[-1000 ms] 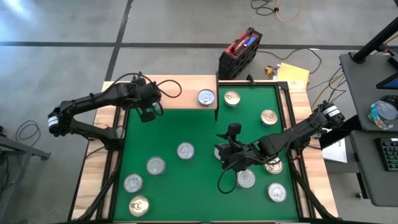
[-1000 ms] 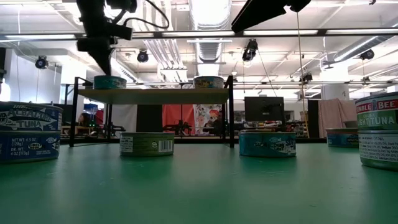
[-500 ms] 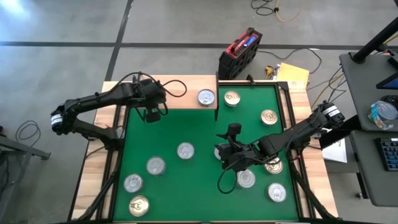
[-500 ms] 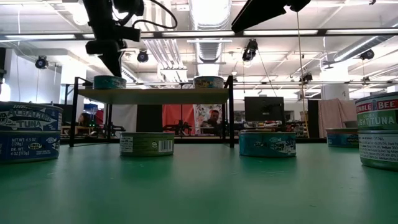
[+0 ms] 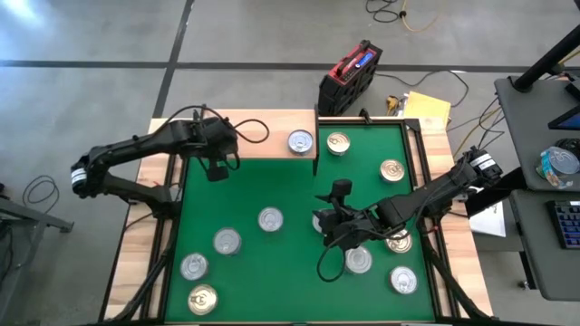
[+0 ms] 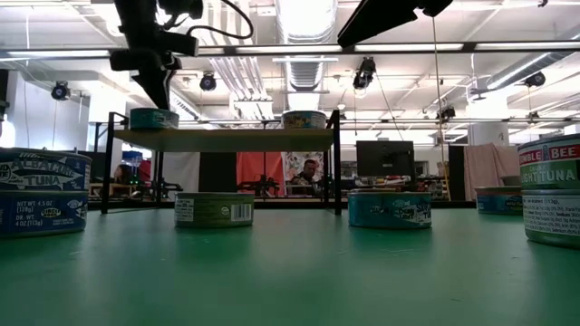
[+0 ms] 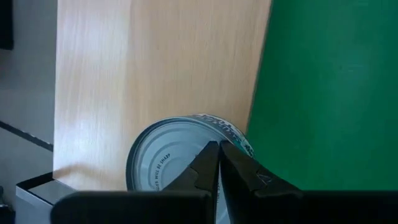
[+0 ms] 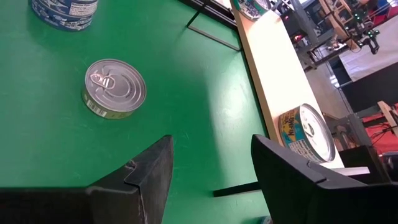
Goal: Stack canned seafood by type on shelf
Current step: Put the center light blue tuna can on the shelf
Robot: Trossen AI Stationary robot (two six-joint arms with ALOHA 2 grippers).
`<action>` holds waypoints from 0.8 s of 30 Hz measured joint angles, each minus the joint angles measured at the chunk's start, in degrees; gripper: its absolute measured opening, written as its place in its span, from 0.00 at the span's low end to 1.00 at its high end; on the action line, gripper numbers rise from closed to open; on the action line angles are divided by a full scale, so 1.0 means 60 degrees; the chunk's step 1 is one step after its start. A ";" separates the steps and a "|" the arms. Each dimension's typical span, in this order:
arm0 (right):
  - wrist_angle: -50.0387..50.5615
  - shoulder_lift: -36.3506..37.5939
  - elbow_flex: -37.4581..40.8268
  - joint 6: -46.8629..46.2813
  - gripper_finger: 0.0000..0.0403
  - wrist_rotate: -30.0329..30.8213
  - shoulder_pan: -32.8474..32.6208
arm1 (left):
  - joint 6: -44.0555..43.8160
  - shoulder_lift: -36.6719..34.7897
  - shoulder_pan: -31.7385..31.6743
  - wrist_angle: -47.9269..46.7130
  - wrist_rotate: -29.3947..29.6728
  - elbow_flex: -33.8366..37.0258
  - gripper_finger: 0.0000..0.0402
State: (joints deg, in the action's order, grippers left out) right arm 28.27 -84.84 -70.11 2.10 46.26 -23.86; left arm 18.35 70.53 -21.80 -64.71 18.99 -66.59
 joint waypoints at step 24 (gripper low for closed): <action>-0.0776 -0.0134 0.0027 -0.0186 0.51 -0.0396 0.0122 | -0.2845 -0.1067 0.1498 -0.0488 0.0057 0.0000 0.00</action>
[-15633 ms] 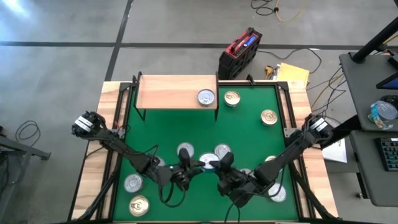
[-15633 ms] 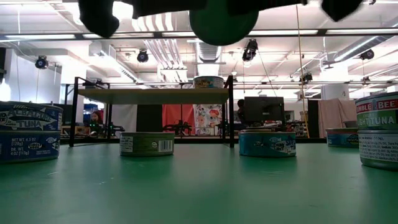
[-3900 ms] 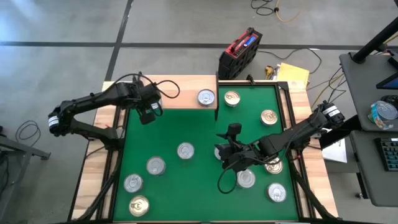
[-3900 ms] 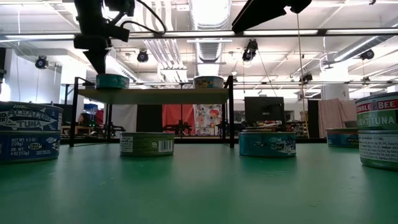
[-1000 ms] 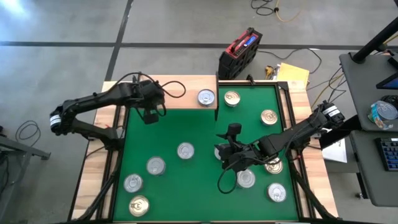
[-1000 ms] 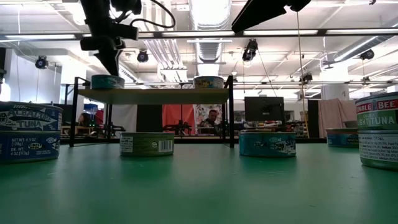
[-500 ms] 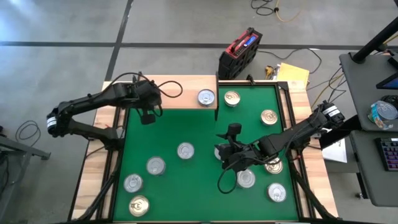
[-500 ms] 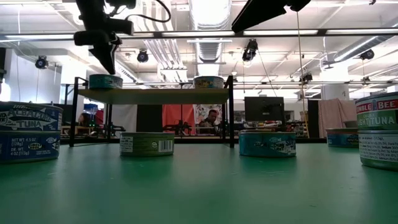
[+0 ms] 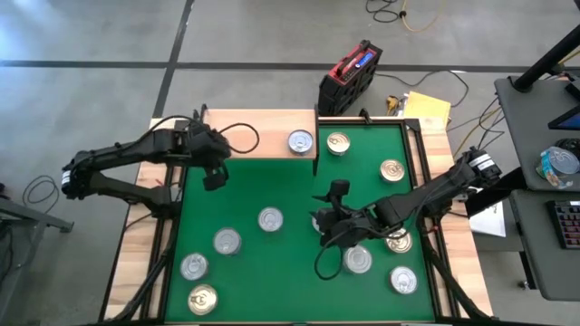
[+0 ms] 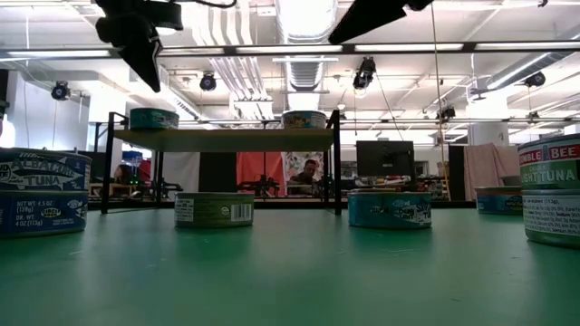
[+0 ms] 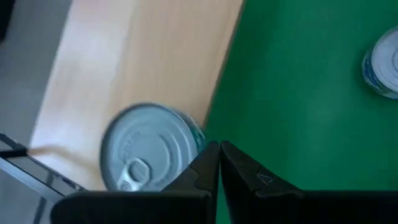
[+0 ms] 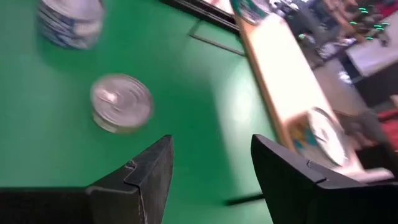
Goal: Stack canned seafood by type on shelf
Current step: Put the center light blue tuna can on the shelf
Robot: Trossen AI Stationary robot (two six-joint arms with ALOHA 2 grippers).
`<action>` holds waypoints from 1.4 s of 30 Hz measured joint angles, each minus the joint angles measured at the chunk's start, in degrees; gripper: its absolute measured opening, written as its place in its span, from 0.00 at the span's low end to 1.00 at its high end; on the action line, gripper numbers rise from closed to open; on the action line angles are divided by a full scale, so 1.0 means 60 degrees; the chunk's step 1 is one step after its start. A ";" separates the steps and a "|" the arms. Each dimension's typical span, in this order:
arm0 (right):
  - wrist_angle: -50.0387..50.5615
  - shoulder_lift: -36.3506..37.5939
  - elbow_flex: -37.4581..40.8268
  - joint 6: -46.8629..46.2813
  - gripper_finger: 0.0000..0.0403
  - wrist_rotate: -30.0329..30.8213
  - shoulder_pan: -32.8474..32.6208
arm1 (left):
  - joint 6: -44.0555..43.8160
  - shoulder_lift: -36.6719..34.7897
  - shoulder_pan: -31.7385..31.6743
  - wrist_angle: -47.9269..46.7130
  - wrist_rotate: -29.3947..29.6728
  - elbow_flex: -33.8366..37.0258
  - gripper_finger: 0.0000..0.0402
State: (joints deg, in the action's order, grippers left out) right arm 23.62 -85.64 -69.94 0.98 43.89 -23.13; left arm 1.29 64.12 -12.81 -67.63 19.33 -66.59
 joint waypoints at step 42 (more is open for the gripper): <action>-0.1782 -0.0813 0.0483 0.0925 0.51 -0.1668 0.1048 | -0.0838 0.0639 0.0288 -0.1387 0.0175 0.0035 0.00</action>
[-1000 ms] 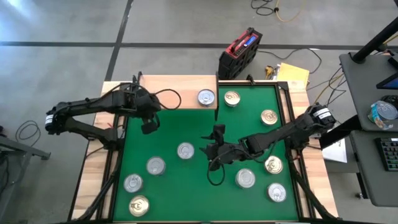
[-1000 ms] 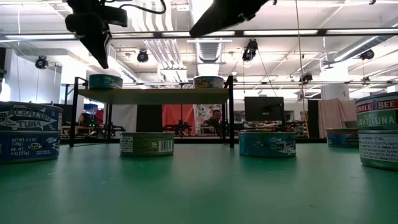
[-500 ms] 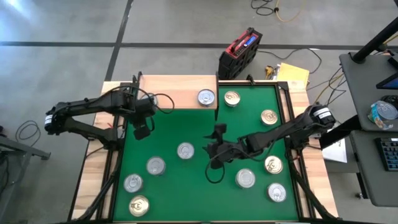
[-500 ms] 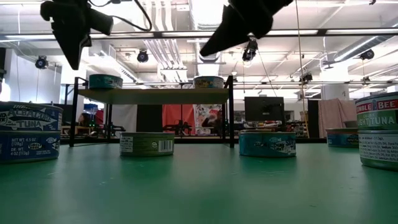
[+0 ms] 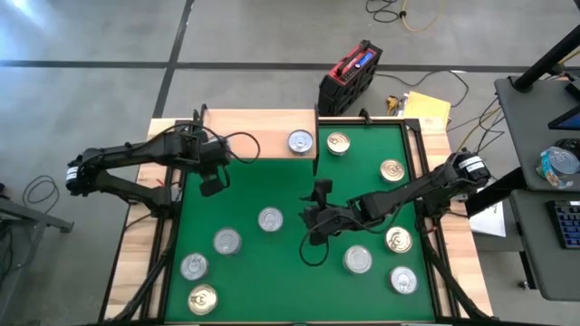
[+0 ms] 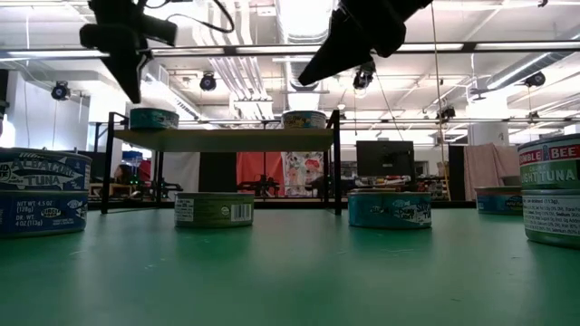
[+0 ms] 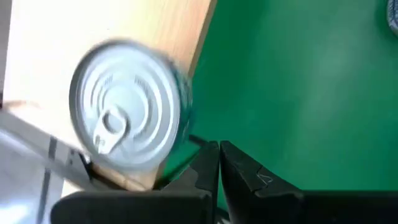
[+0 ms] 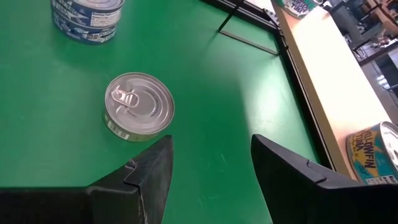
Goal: Stack canned seafood by type on shelf
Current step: Put the center light blue tuna can on the shelf
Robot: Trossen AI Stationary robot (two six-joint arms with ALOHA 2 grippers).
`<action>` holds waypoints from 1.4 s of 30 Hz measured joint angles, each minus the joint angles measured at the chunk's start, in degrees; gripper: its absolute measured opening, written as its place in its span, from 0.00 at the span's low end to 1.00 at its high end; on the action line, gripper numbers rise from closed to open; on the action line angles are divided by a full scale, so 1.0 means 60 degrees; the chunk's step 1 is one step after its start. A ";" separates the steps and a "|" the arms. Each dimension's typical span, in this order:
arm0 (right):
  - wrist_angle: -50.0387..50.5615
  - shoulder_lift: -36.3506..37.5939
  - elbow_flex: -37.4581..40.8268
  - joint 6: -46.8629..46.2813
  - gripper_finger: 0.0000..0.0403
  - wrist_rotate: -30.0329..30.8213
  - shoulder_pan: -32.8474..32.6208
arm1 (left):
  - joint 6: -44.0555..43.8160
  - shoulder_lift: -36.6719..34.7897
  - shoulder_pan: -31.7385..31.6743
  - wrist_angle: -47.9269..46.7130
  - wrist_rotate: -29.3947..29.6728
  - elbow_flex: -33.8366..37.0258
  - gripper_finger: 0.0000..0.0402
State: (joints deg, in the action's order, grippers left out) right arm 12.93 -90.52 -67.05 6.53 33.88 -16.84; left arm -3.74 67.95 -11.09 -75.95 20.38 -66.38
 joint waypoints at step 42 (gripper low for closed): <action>-0.0022 0.0000 0.0000 -0.0231 0.51 0.0027 0.0000 | 0.2061 0.0727 -0.2247 0.2065 0.1700 -0.0558 0.00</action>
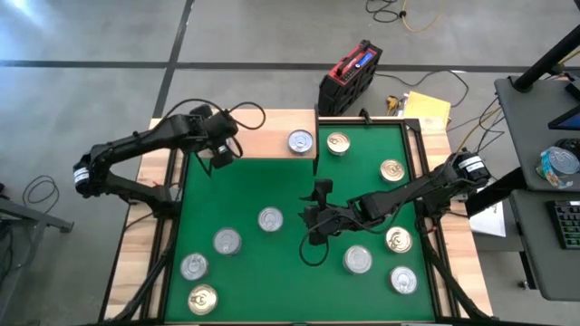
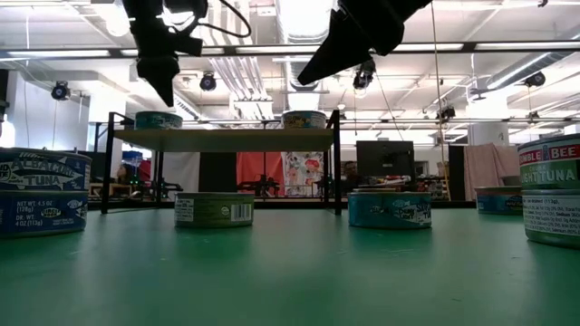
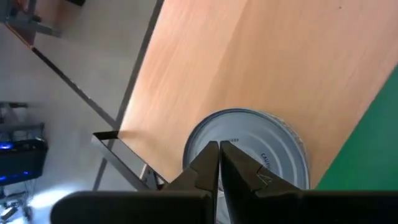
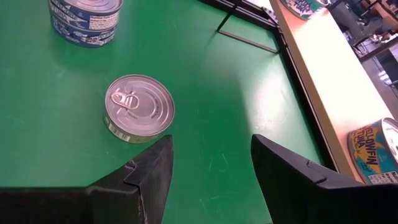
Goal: Stack canned seafood by type on shelf
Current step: Put the center light blue tuna can on the shelf
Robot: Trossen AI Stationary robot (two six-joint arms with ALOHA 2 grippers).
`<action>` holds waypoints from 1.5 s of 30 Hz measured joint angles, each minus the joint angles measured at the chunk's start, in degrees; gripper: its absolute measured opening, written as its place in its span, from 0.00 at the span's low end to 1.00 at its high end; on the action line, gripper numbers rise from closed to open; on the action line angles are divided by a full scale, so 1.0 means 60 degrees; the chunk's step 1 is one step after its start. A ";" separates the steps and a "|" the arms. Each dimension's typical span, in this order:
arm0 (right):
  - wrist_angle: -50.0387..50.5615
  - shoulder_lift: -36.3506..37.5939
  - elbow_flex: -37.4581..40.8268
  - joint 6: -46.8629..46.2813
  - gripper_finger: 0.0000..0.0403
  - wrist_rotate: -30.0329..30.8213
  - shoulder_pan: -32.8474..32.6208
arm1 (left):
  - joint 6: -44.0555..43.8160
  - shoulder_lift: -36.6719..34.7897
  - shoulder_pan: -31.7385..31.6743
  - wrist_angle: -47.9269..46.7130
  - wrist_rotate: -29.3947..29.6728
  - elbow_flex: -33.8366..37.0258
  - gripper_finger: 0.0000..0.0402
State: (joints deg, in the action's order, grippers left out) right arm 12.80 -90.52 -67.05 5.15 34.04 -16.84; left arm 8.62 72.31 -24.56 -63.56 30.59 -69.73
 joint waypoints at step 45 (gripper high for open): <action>0.0029 0.0000 0.0000 -0.0022 0.51 0.0006 0.0000 | 0.0444 0.0886 -0.0544 0.0371 -0.1016 0.0000 0.00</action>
State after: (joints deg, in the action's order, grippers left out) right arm 12.97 -90.52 -67.05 5.02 34.08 -16.84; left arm 11.29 77.63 -27.83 -61.34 24.49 -69.73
